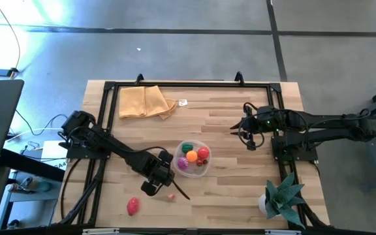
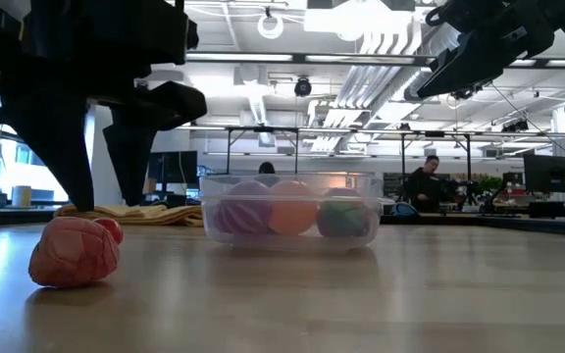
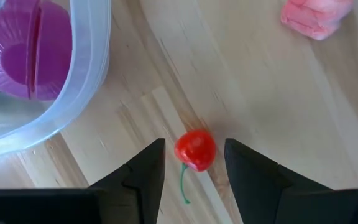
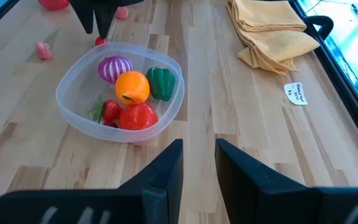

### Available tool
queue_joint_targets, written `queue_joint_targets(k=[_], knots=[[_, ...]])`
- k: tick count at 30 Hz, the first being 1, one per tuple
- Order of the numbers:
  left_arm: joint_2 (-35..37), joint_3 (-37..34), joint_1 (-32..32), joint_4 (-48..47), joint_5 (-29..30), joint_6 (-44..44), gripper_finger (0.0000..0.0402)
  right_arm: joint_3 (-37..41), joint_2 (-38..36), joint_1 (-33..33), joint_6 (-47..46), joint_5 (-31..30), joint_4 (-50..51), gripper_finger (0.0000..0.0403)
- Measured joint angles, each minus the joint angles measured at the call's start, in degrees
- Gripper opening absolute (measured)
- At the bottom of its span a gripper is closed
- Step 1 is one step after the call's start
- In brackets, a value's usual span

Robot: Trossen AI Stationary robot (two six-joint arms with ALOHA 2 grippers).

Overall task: Pick and placing Produce into tupperware
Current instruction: Put the red cherry into the transparent bin

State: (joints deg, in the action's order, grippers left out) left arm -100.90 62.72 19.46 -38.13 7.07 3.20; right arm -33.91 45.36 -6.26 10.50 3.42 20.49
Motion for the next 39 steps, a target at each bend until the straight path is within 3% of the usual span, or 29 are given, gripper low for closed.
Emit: queue_joint_targets(k=[39], knots=[[-3.8, -2.4, -0.46, 4.48, -1.9, -0.64, 0.0154, 0.02, 0.0, -0.01, 0.0, 0.02, 0.22, 0.0083]])
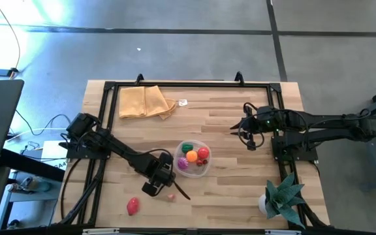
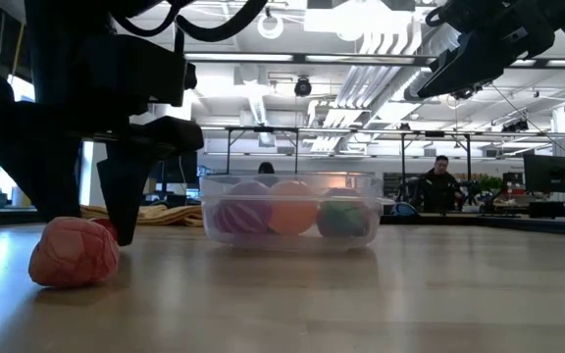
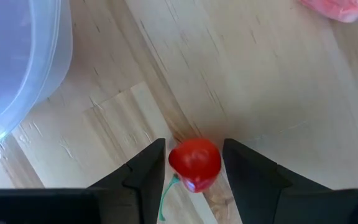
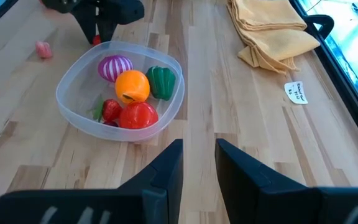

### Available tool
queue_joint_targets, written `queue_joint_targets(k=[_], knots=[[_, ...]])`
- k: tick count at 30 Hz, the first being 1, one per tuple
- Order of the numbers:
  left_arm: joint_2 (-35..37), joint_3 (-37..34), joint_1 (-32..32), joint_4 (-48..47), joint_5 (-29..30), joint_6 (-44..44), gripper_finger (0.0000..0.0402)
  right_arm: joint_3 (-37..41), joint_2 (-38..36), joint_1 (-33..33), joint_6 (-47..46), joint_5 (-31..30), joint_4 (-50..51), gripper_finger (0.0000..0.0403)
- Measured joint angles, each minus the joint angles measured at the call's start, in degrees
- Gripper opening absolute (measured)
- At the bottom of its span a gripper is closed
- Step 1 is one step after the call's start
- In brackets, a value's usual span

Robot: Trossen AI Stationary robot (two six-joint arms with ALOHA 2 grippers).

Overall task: Pick and placing Produce into tupperware
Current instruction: Put the red cherry into the transparent bin

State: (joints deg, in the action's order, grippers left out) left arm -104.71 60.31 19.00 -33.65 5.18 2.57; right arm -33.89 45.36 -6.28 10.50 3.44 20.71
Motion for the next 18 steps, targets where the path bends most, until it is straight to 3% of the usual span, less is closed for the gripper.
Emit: queue_joint_targets(k=[18], knots=[[-0.07, 0.0, -0.02, -0.64, -0.55, -1.35, 0.0154, 0.0, 0.0, 0.0, 0.0, 0.0, 0.03, 0.0083]])
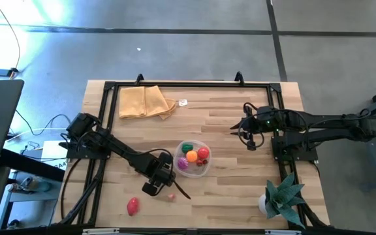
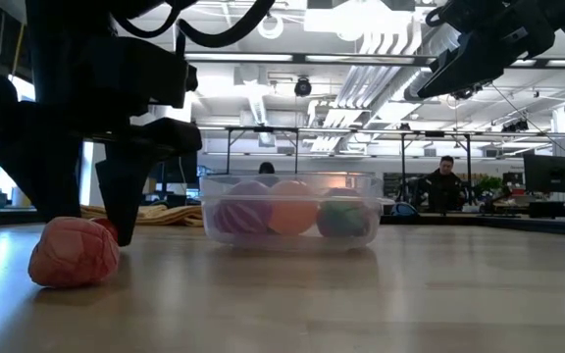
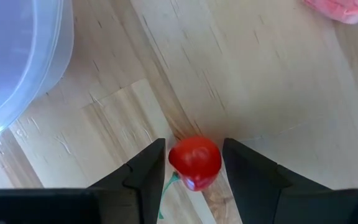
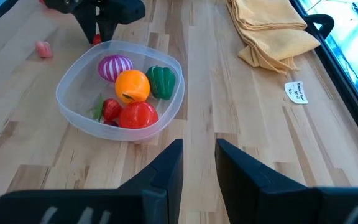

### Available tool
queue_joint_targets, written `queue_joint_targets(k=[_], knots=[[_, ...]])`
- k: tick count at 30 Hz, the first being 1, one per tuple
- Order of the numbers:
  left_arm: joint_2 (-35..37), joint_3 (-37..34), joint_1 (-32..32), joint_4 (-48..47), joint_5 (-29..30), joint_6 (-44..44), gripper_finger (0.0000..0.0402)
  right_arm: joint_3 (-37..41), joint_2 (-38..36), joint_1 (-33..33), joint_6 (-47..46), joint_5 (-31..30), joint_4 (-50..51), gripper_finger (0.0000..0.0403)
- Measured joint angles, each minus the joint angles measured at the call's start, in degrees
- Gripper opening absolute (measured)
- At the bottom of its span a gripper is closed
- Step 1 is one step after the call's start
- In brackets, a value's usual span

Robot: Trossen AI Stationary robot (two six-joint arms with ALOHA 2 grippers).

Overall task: Pick and placing Produce into tupperware
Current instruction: Put the red cherry into the transparent bin

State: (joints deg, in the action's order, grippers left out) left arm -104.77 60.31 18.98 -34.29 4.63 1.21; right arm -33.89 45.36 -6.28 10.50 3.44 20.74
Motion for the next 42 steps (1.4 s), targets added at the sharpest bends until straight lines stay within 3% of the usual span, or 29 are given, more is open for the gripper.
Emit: queue_joint_targets(k=[7, 16, 24, 35, 42], knots=[[0.0, 0.0, 0.0, -0.24, -0.16, -0.02, 0.015, 0.0, 0.0, 0.0, 0.0, -0.01, 0.0, 0.0083], [0.0, 0.0, -0.65, -0.28, -0.38, -0.39, 0.0096, 0.0, 0.0, 0.0, 0.0, -0.02, -0.01, 0.0083], [-0.04, -0.04, -0.72, -0.21, -0.77, -0.09, 0.0137, 0.0, 0.0, 0.0, 0.0, -0.01, -0.01, 0.0083], [0.08, -0.07, -0.7, -0.28, -0.4, -0.59, 0.01, 0.0, 0.0, 0.02, -0.02, -0.02, 0.01, 0.0083], [-0.13, 3.5, -0.72, -6.72, 1.8, 0.3, 0.0125, 0.0, 0.0, 0.0, -0.01, -0.02, -0.01, 0.0083]])
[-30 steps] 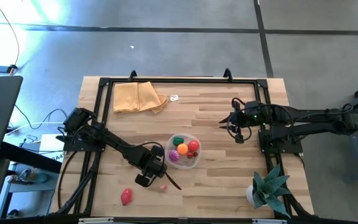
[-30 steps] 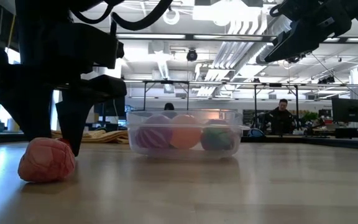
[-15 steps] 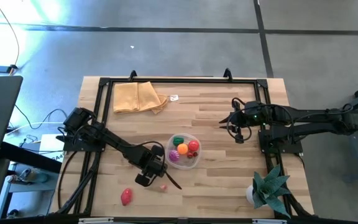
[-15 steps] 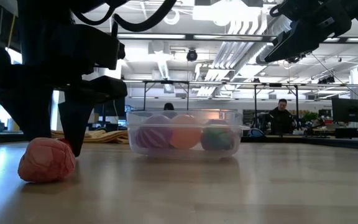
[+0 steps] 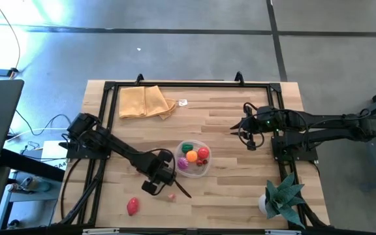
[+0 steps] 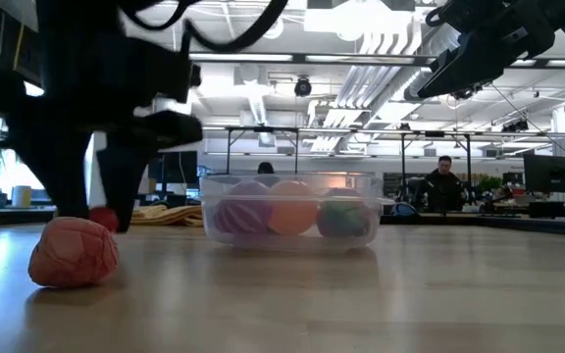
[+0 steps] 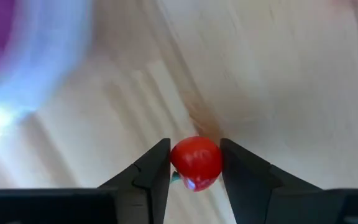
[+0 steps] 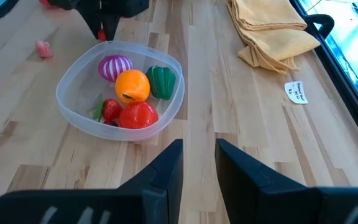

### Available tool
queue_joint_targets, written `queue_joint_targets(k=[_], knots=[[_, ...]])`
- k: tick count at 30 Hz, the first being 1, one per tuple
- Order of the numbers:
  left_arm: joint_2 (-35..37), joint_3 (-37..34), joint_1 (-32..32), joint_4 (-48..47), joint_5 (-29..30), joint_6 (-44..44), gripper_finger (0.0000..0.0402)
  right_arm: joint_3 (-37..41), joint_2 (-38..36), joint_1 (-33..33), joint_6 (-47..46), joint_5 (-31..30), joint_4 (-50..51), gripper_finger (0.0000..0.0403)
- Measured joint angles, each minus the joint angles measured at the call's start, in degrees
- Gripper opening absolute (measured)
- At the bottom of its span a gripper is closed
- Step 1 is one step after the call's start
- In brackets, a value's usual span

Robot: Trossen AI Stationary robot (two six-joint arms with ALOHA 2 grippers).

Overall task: Pick and placing Produce into tupperware
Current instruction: Put the red cherry into the transparent bin

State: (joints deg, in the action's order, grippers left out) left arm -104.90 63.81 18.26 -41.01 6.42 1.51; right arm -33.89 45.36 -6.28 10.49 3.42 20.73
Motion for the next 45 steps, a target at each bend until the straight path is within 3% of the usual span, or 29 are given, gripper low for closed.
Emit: queue_joint_targets(k=[12, 19, 32, 45], knots=[[1.09, 15.34, -3.42, -14.33, 6.86, 6.86, 0.0106, 0.0, 0.0, 0.0, 0.01, 0.02, 0.01, 0.0083], [1.14, 22.22, -8.23, -13.87, 6.81, 15.47, 0.0118, 0.0, 0.0, 0.02, -0.01, 0.02, 0.0, 0.0083], [-3.1, 22.8, -15.72, -9.16, 1.57, 22.26, 0.0116, 0.0, -0.02, 0.01, 0.01, 0.02, -0.05, 0.0083], [-6.01, 20.96, -18.02, -6.4, -0.48, 22.63, 0.0112, 0.0, -0.02, 0.02, 0.01, 0.02, 0.02, 0.0083]])
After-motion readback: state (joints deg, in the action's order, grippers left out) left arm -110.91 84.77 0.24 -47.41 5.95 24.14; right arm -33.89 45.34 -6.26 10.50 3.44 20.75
